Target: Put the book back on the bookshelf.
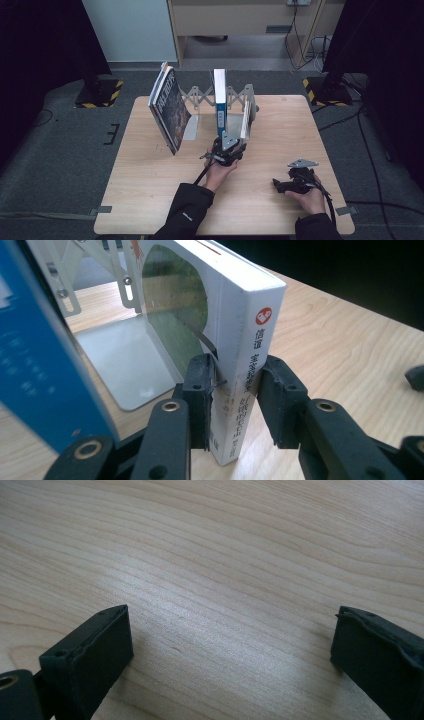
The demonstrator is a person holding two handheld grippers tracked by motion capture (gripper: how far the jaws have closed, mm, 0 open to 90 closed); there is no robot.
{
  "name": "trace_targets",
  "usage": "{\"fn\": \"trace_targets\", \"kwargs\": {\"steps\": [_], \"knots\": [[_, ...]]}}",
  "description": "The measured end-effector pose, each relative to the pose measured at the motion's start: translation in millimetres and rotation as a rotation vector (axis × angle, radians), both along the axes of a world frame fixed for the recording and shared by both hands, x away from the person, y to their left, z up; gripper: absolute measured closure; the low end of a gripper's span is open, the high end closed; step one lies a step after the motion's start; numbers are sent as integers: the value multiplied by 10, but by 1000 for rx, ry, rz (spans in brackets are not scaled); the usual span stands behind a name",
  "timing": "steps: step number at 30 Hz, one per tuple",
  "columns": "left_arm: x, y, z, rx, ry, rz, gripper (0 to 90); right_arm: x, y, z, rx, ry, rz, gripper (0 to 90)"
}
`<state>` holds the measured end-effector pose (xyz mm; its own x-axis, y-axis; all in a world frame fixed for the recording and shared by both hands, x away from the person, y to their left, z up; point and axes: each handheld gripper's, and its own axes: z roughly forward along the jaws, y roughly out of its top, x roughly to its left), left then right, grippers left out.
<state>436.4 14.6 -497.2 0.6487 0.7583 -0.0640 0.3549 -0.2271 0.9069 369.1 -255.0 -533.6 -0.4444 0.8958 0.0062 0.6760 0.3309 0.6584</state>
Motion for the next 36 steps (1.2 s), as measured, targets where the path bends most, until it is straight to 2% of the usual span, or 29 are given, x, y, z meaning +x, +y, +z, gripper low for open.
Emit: {"fn": "trace_targets", "kwargs": {"steps": [2,7,13,25,30,33,36], "knots": [[48,-25,-12,-14,6,5,663,2,-2,-1,-1,-2,2,34],[167,-99,5,4,10,8,650,3,-1,0,-2,-2,3,34],[278,-179,14,2,24,14,627,1,0,1,0,1,2,34],[373,-264,27,13,25,26,592,3,-1,0,-1,-1,3,34],[351,-243,42,27,21,6,553,2,1,0,1,0,0,34],[258,-194,97,41,7,-36,519,2,0,0,0,1,2,34],[150,-126,169,43,19,-72,477,1,0,1,-1,0,2,36]]}}
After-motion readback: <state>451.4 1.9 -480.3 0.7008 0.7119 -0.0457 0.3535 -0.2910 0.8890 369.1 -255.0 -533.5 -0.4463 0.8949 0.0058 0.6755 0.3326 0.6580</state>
